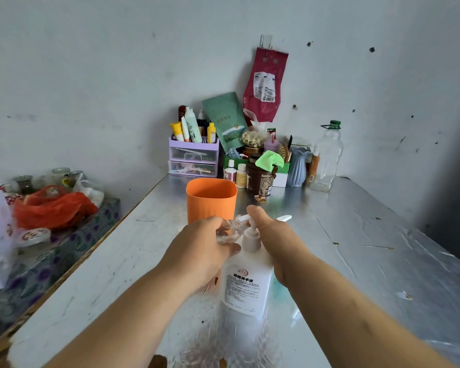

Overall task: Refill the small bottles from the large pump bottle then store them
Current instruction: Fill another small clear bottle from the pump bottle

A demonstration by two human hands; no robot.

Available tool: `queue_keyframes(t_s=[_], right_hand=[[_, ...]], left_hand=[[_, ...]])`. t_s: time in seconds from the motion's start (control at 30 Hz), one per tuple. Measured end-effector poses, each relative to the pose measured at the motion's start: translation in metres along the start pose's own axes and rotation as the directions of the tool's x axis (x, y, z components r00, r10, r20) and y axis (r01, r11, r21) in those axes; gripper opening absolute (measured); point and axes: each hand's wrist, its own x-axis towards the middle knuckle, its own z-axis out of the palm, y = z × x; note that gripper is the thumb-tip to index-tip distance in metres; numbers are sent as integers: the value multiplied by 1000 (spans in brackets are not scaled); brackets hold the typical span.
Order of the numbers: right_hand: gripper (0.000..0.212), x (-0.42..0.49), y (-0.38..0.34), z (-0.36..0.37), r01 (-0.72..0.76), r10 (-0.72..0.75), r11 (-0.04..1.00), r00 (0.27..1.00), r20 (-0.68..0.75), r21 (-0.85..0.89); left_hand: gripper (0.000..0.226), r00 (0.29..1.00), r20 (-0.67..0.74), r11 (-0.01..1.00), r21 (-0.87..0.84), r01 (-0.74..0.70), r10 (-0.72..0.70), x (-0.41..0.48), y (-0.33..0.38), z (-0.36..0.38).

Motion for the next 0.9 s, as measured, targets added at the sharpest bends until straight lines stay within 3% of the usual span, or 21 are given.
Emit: queue_keyframes(t_s=[0.13,0.4,0.6,0.7,0.9], right_hand=[[42,2,3,-1,23,-23,1000,999,25,8],[62,11,21,0,70,-69,996,997,14,-58],[44,4,2,-2,35,-33,999,998,52,-40],[30,2,-4,-5,93,-92,994,996,19,-62],[29,0,6,-8,235,-234,972,970,68,-17]], left_hand=[[35,1000,-1,1000,-7,-7,7,1,-4,2],[34,1000,19,1000,-7,0,0,1,-10,9],[31,1000,21,1000,-16,16,-15,0,-5,2],[31,1000,16,1000,-7,12,-11,1,-2,0],[32,1000,3,1000,7,-4,4,-1,0,-1]])
